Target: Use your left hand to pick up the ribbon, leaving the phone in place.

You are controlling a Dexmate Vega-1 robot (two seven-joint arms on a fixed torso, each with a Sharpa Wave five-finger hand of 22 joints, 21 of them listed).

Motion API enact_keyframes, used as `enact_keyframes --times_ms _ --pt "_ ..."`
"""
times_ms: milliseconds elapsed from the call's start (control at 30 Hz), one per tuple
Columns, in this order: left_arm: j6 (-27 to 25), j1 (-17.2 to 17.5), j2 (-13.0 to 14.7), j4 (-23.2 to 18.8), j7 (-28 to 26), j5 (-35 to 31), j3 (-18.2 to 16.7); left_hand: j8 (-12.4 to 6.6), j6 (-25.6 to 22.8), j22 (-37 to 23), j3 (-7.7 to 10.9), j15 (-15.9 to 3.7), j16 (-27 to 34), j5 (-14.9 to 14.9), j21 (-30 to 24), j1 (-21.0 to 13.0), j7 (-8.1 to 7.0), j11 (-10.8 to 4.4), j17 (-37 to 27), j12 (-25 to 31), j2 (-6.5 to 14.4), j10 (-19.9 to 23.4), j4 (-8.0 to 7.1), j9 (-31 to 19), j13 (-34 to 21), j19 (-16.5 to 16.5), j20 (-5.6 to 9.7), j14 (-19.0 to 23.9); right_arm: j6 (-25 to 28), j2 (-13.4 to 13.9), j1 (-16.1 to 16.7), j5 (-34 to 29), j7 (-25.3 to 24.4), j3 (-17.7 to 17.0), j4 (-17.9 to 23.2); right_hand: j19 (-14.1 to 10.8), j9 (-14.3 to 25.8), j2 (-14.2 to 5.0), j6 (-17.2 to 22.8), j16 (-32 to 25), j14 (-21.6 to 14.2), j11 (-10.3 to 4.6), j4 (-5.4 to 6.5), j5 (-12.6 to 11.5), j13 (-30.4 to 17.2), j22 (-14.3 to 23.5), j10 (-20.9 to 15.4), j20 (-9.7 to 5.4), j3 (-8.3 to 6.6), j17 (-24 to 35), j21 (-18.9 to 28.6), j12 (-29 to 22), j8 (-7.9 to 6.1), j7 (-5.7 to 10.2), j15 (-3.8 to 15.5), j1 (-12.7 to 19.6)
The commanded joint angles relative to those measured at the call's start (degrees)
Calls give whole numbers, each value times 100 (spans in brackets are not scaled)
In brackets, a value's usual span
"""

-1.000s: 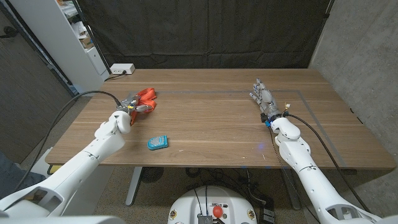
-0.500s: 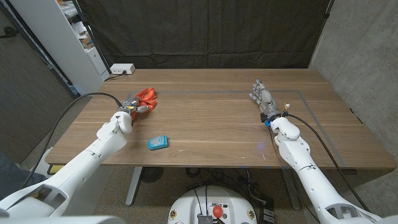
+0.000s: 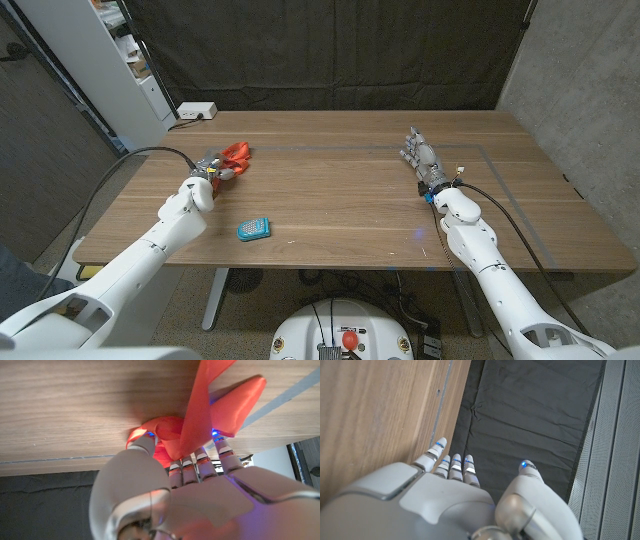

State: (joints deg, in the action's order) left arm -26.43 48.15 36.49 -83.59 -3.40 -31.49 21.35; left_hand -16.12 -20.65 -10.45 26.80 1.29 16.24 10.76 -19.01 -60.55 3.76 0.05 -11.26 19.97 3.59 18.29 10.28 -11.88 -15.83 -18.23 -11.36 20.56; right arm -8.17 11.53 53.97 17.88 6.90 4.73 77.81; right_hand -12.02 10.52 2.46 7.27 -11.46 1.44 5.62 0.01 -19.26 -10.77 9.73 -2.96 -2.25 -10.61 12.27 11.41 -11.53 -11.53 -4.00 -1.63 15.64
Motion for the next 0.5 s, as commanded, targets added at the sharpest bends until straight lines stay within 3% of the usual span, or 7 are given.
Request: enact_keyframes --times_ms 33,233,300,367,500 --pt "-271 -3 28 -274 142 -40 10 -154 -418 -77 -49 -85 203 75 -243 -341 -76 -164 -73 138 68 352 -4 -60 -94 -1314 -51 418 -92 -38 -39 65 74 -28 -88 -22 32 -56 57 -32 -15 13 -1 -43 -15 11 -46 41 35 -2 -38 13 16 -12 -45 18" --pt "-456 61 22 -464 64 -111 -37 -300 -823 -88 -114 -243 473 107 -429 -699 -137 -292 -172 306 178 806 9 -113 -190 -1710 145 867 -131 -59 -46 94 105 -44 -129 -22 32 -61 65 -34 -18 9 -3 -45 -15 12 -49 42 36 -1 -38 12 14 -20 -45 19" --pt "-500 86 1 -517 18 -106 -75 -374 -1016 -99 -124 -296 603 121 -534 -861 -137 -338 -228 368 244 972 10 -140 -232 -1900 299 1066 -135 -60 -48 95 110 -45 -135 -22 32 -64 64 -35 -19 10 -5 -45 -16 12 -49 43 36 -1 -38 12 15 -14 -46 21" --pt "-518 111 -2 -566 -28 -111 -104 -424 -1145 -108 -117 -360 690 133 -594 -975 -151 -259 -264 417 285 1099 16 -158 -261 -1986 411 1212 -141 -65 -52 98 111 -47 -143 -22 33 -66 66 -35 -21 10 -6 -46 -16 12 -51 45 36 -1 -38 11 15 -13 -49 22" --pt "-608 133 -24 -650 -72 -124 -144 -539 -1443 -133 -81 -487 860 159 -810 -1187 -168 -349 -319 530 333 1390 16 -194 -322 -2357 644 1587 -166 -84 -69 124 137 -56 -175 -20 33 -69 68 -35 -19 12 -8 -46 -17 12 -58 49 36 -1 -38 9 15 -12 -45 25"
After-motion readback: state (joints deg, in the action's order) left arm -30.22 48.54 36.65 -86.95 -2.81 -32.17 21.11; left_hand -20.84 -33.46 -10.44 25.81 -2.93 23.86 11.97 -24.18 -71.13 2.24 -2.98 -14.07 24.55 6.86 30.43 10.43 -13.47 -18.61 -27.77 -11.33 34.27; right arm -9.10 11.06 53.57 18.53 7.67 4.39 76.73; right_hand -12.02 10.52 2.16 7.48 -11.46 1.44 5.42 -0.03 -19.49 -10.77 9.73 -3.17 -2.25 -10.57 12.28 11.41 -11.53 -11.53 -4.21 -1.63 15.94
